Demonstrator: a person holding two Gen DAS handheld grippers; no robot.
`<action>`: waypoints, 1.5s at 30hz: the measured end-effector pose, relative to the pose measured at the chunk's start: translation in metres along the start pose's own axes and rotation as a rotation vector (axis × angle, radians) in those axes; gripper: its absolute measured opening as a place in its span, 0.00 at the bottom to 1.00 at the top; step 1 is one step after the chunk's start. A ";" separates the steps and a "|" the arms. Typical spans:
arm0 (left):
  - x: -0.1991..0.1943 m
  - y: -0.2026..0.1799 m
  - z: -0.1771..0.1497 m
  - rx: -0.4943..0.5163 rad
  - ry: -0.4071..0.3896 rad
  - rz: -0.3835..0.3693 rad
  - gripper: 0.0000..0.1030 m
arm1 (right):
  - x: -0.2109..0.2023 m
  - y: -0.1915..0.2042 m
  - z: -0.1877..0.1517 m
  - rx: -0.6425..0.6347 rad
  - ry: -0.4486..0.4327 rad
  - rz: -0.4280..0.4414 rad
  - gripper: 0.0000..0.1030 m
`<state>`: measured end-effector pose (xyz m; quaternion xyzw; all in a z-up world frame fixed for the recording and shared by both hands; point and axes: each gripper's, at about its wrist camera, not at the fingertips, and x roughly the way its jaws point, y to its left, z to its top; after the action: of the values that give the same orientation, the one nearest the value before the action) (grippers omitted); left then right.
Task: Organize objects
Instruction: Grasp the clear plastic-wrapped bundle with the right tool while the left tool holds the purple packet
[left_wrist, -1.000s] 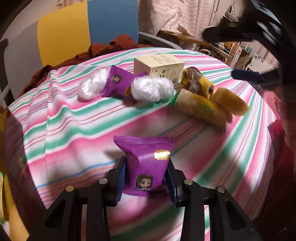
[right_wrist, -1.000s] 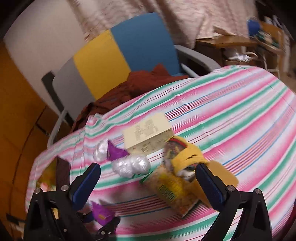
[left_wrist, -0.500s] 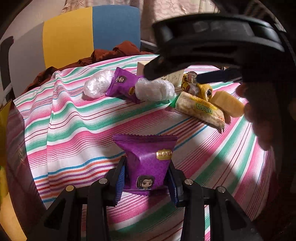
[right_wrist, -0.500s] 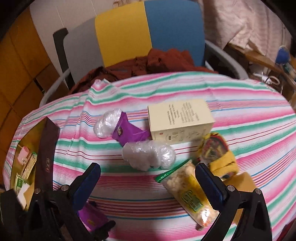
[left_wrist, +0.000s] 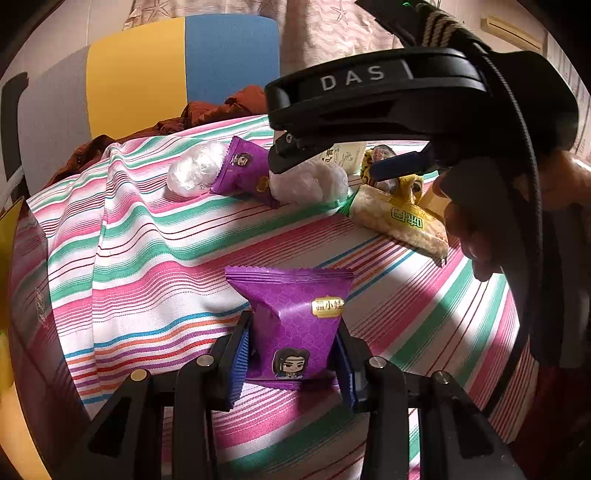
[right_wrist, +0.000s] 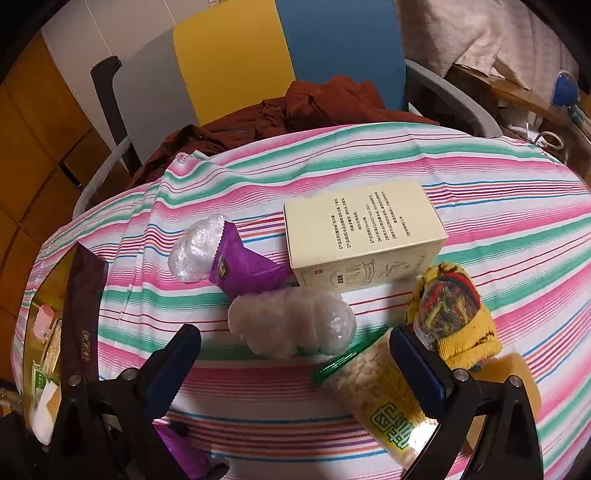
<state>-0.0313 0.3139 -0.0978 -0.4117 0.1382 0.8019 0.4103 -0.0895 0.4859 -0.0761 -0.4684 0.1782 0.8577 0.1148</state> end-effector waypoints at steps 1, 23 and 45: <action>0.000 0.000 0.000 0.000 0.000 -0.001 0.39 | 0.001 0.001 0.000 -0.005 0.001 -0.005 1.00; 0.004 0.004 0.004 0.000 -0.002 0.000 0.39 | 0.010 0.019 0.000 -0.141 0.028 -0.012 0.66; -0.010 0.007 0.002 -0.065 -0.002 -0.010 0.35 | -0.042 0.010 -0.001 -0.055 -0.081 0.167 0.67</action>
<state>-0.0345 0.3053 -0.0892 -0.4248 0.1095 0.8042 0.4010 -0.0697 0.4752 -0.0392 -0.4198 0.1881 0.8871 0.0372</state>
